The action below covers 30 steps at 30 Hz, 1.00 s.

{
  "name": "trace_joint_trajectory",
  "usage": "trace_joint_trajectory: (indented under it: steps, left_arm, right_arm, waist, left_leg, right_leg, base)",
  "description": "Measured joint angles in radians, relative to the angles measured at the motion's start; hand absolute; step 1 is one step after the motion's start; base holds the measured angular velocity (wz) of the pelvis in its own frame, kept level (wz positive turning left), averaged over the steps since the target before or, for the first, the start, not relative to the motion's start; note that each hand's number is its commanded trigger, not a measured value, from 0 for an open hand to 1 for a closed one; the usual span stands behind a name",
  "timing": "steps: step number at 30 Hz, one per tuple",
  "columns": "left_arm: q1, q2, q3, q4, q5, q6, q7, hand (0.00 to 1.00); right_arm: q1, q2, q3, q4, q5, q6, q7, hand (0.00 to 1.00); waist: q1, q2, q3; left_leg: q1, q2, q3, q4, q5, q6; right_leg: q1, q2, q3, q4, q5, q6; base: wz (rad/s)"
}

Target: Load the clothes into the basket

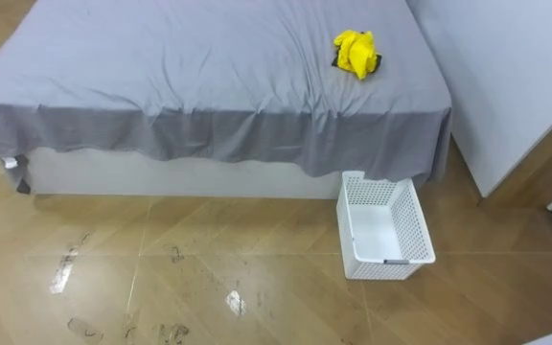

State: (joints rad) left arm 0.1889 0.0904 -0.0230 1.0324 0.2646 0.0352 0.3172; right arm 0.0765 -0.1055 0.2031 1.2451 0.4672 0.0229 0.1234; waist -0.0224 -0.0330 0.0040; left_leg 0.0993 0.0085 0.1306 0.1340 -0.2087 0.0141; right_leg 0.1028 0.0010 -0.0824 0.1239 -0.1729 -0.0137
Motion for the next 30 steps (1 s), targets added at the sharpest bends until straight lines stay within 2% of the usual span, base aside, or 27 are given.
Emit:
trace_joint_trajectory:
  steps: [7, 9, 12, 14, 16, 17, 18, 19, 20, 21, 22, 23, 24, 25, 26, 27, 28, 29, 30]
  left_arm:
    - [-0.001, 0.008, 0.001, 0.011, -0.091, -0.005, -0.039, 0.0]
    - [0.0, 0.01, 0.013, 0.012, -0.126, -0.012, -0.049, 0.0]
    - [0.01, 0.022, 0.04, 0.011, -0.177, -0.018, -0.059, 0.0]
    - [0.012, 0.026, 0.053, 0.009, -0.222, -0.021, -0.062, 0.0]
    - [0.016, 0.035, 0.055, 0.006, -0.267, -0.022, -0.062, 0.0]
    - [0.019, 0.034, 0.055, 0.005, -0.292, -0.025, -0.062, 0.0]
    - [0.026, 0.035, 0.055, 0.006, -0.305, -0.026, -0.063, 0.0]
    - [0.036, 0.029, 0.052, 0.009, -0.322, -0.026, -0.062, 0.0]
    - [0.047, 0.026, 0.034, 0.009, -0.338, -0.027, -0.063, 0.0]
    - [0.052, 0.023, 0.031, 0.009, -0.347, -0.027, -0.064, 0.0]
    - [0.058, 0.016, 0.032, 0.009, -0.359, -0.027, -0.064, 0.0]
    - [0.067, 0.013, 0.035, 0.011, -0.366, -0.03, -0.065, 0.0]
    - [0.077, 0.01, 0.041, 0.012, -0.373, -0.038, -0.065, 0.0]
    - [0.078, 0.008, 0.041, 0.012, -0.373, -0.041, -0.065, 0.0]
    - [0.078, 0.004, 0.04, 0.011, -0.373, -0.048, -0.067, 0.0]
    - [0.073, -0.001, 0.041, 0.011, -0.372, -0.058, -0.07, 0.0]
    - [0.07, -0.006, 0.041, 0.011, -0.37, -0.063, -0.072, 0.0]
    - [0.056, -0.012, 0.041, 0.011, -0.373, -0.071, -0.076, 0.0]
    - [0.055, -0.01, 0.042, 0.013, -0.372, -0.078, -0.079, 0.0]
  right_arm:
    - [-0.001, 0.0, -0.002, 0.005, 0.002, -0.001, 0.0, 0.0]
    - [-0.001, -0.001, -0.002, 0.006, 0.003, 0.0, 0.0, 0.0]
    - [0.003, 0.0, 0.0, 0.006, 0.008, 0.0, 0.005, 0.0]
    - [0.001, -0.001, -0.003, 0.008, 0.01, -0.001, 0.005, 0.0]
    - [0.005, 0.001, -0.003, 0.007, 0.035, -0.004, 0.003, 0.0]
    - [0.008, -0.001, -0.009, 0.006, 0.043, -0.009, 0.001, 0.0]
    - [0.006, -0.001, -0.01, 0.006, 0.047, -0.01, 0.0, 0.0]
    - [0.017, -0.004, -0.012, 0.003, 0.064, -0.015, 0.0, 0.0]
    - [0.022, -0.009, -0.014, -0.001, 0.085, -0.014, -0.001, 0.0]
    - [0.023, -0.011, -0.014, -0.001, 0.086, -0.012, -0.002, 0.0]
    - [0.023, -0.014, -0.022, -0.001, 0.081, -0.009, -0.005, 0.0]
    - [0.027, -0.017, -0.024, 0.0, 0.078, -0.002, -0.01, 0.0]
    - [0.039, -0.02, -0.029, -0.002, 0.078, 0.0, -0.013, 0.0]
    - [0.045, -0.022, -0.029, -0.004, 0.079, 0.0, -0.014, 0.0]
    - [0.049, -0.024, -0.029, -0.006, 0.087, 0.0, -0.02, 0.0]
    - [0.047, -0.024, -0.039, -0.002, 0.085, 0.001, -0.026, 0.0]
    - [0.048, -0.025, -0.052, 0.001, 0.082, 0.001, -0.026, 0.0]
    - [0.038, -0.026, -0.075, 0.011, 0.081, 0.001, -0.034, 0.0]
    - [0.037, -0.024, -0.076, 0.007, 0.074, -0.001, -0.042, 0.0]
  waist:
    - [0.0, 0.0, -0.0003]
    - [0.007, 0.006, 0.0059]
    - [0.025, 0.007, 0.0063]
    - [0.029, 0.007, 0.0053]
    - [0.026, 0.007, 0.0045]
    - [0.026, 0.01, 0.0064]
    - [0.026, 0.004, 0.0099]
    - [0.028, 0.002, 0.0088]
    - [0.029, 0.001, 0.0089]
    - [0.029, -0.001, 0.0078]
    - [0.032, -0.002, 0.0066]
    - [0.046, -0.001, 0.0072]
    - [0.047, -0.001, 0.0069]
    - [0.048, -0.001, 0.007]
    - [0.049, -0.005, 0.0031]
    - [0.045, -0.019, -0.0018]
    - [0.037, -0.017, -0.0093]
    - [0.03, -0.018, -0.0072]
    - [0.033, -0.016, -0.0051]
  left_leg:
    - [0.001, 0.003, -0.002, 0.004, 0.0, -0.001]
    - [-0.004, 0.017, 0.006, 0.038, -0.021, -0.004]
    - [-0.054, 0.056, 0.013, 0.198, -0.108, -0.024]
    - [-0.089, 0.081, 0.015, 0.288, -0.134, -0.039]
    - [-0.151, 0.099, 0.02, 0.417, -0.133, -0.038]
    - [-0.206, 0.112, 0.017, 0.535, -0.119, -0.021]
    - [-0.235, 0.11, 0.01, 0.581, -0.113, -0.013]
    - [-0.282, 0.073, -0.006, 0.574, -0.112, -0.008]
    - [-0.341, 0.034, -0.002, 0.494, -0.105, -0.007]
    - [-0.373, 0.016, 0.003, 0.443, -0.093, -0.009]
    - [-0.426, -0.009, 0.006, 0.33, -0.036, -0.016]
    - [-0.457, -0.019, 0.003, 0.243, 0.059, -0.015]
    - [-0.472, -0.022, 0.002, 0.184, 0.129, -0.02]
    - [-0.48, -0.023, 0.002, 0.175, 0.162, -0.019]
    - [-0.498, -0.036, 0.014, 0.182, 0.215, 0.004]
    - [-0.527, -0.066, 0.033, 0.218, 0.207, 0.041]
    - [-0.54, -0.079, 0.045, 0.249, 0.182, 0.071]
    - [-0.557, -0.093, 0.057, 0.315, 0.131, 0.103]
    - [-0.556, -0.092, 0.071, 0.383, 0.076, 0.112]
  right_leg:
    - [-0.005, 0.001, -0.002, 0.001, 0.0, 0.0]
    - [-0.008, 0.009, -0.001, 0.016, -0.004, -0.006]
    - [-0.019, 0.036, -0.009, 0.081, -0.053, -0.025]
    - [-0.029, 0.05, -0.009, 0.11, -0.083, -0.039]
    - [-0.033, 0.053, -0.003, 0.127, -0.104, -0.054]
    - [-0.023, 0.055, 0.001, 0.136, -0.114, -0.063]
    - [-0.011, 0.051, 0.005, 0.139, -0.12, -0.067]
    - [-0.002, 0.035, 0.009, 0.145, -0.134, -0.067]
    - [-0.004, 0.016, 0.011, 0.154, -0.15, -0.061]
    - [-0.003, 0.007, 0.012, 0.155, -0.157, -0.057]
    - [0.001, -0.005, 0.02, 0.155, -0.171, -0.051]
    - [0.016, -0.022, 0.029, 0.154, -0.188, -0.047]
    - [0.043, -0.039, 0.043, 0.145, -0.208, -0.037]
    - [0.055, -0.045, 0.05, 0.142, -0.219, -0.031]
    - [0.067, -0.067, 0.055, 0.133, -0.237, -0.014]
    - [0.068, -0.102, 0.058, 0.134, -0.252, 0.013]
    - [0.068, -0.112, 0.072, 0.135, -0.261, 0.019]
    - [0.068, -0.121, 0.098, 0.132, -0.266, 0.03]
    - [0.09, -0.132, 0.104, 0.109, -0.241, 0.061]
  base:
    - [0.0]
    - [-0.1]
    - [-0.17]
    - [0.01]
    - [0.14]
    - [0.04]
    - [0.0]
    - [0.0]
    - [-0.05]
    - [-0.15]
    - [-0.37]
    - [-0.52]
    - [-0.48]
    - [-0.28]
    - [-0.04]
    - [0.06]
    - [0.2]
    - [0.04]
    - [-0.09]
